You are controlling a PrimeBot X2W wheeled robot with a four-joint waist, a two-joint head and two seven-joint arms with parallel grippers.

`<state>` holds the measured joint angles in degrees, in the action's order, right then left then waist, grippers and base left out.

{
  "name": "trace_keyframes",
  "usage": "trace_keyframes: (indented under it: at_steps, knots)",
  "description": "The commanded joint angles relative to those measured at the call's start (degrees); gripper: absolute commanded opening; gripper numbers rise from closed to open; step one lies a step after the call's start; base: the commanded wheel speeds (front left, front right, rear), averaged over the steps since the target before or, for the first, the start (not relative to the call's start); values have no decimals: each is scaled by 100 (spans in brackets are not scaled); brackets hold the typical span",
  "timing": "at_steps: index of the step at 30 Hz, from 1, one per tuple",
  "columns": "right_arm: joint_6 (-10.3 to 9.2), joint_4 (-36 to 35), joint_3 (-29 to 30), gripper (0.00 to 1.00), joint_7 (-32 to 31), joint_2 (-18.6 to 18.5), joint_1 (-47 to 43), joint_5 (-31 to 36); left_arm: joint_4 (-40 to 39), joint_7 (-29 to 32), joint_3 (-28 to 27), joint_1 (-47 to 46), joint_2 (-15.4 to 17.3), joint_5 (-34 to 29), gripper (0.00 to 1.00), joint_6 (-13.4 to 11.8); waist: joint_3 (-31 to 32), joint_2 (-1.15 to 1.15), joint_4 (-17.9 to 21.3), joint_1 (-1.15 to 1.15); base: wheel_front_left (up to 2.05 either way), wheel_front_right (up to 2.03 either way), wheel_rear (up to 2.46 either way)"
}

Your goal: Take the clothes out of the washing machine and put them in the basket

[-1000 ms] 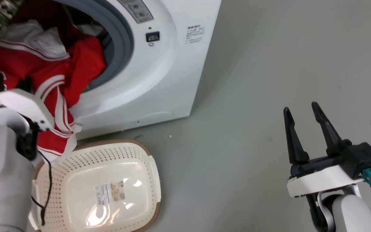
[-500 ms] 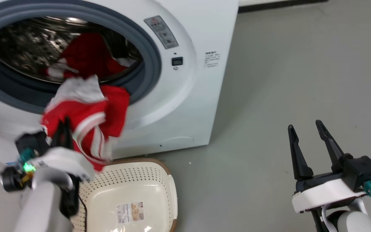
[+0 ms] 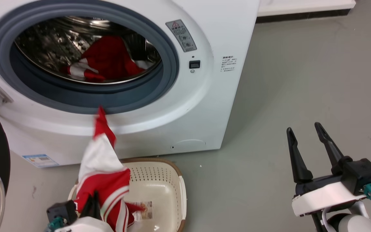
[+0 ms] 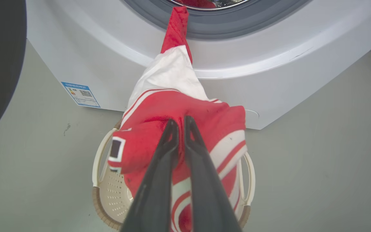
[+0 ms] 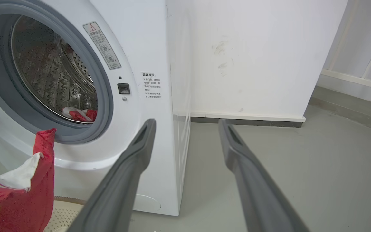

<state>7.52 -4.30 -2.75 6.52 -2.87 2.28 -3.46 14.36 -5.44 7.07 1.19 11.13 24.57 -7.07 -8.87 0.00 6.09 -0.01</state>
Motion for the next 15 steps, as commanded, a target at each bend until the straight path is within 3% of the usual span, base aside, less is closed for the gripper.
trace_keyframes:
  at_steps: [1,8,15]
  knots:
    - [-5,-50,-8,100,15,-1,70,11,80,-66,12,59,-89,81,0,29,-159,0,-15,1,0,0,0]
    - [-6,-158,-74,100,29,-1,350,20,946,-350,40,-450,-205,172,0,187,-795,0,106,1,0,0,0]
    - [-6,-213,-131,100,128,-1,668,-30,2113,-643,51,-1606,-76,130,0,481,-1596,0,390,1,0,0,0]
